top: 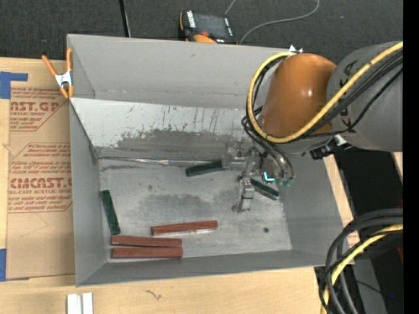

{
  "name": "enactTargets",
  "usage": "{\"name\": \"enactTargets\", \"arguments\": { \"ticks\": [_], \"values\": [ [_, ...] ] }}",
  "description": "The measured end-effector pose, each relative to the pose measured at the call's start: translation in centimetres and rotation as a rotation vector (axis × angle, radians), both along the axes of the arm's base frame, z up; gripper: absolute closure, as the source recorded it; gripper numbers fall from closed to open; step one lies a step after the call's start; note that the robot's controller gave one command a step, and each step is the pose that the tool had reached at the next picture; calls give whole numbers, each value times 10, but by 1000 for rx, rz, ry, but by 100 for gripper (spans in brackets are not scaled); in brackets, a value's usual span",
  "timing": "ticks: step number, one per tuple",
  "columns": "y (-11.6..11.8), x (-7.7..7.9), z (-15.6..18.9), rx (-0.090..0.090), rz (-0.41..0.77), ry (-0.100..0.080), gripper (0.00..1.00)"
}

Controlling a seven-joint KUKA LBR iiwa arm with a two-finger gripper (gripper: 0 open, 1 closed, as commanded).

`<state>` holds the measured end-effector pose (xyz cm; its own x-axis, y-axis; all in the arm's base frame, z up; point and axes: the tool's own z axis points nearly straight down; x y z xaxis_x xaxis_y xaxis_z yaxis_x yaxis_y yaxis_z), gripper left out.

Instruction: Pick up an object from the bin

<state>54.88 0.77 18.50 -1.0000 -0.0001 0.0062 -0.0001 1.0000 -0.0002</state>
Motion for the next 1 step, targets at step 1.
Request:
{"name": "enactTargets", "arguments": {
  "ticks": [1],
  "values": [
    [30,-52,-119,0,-200,2,0]
  ]
}}
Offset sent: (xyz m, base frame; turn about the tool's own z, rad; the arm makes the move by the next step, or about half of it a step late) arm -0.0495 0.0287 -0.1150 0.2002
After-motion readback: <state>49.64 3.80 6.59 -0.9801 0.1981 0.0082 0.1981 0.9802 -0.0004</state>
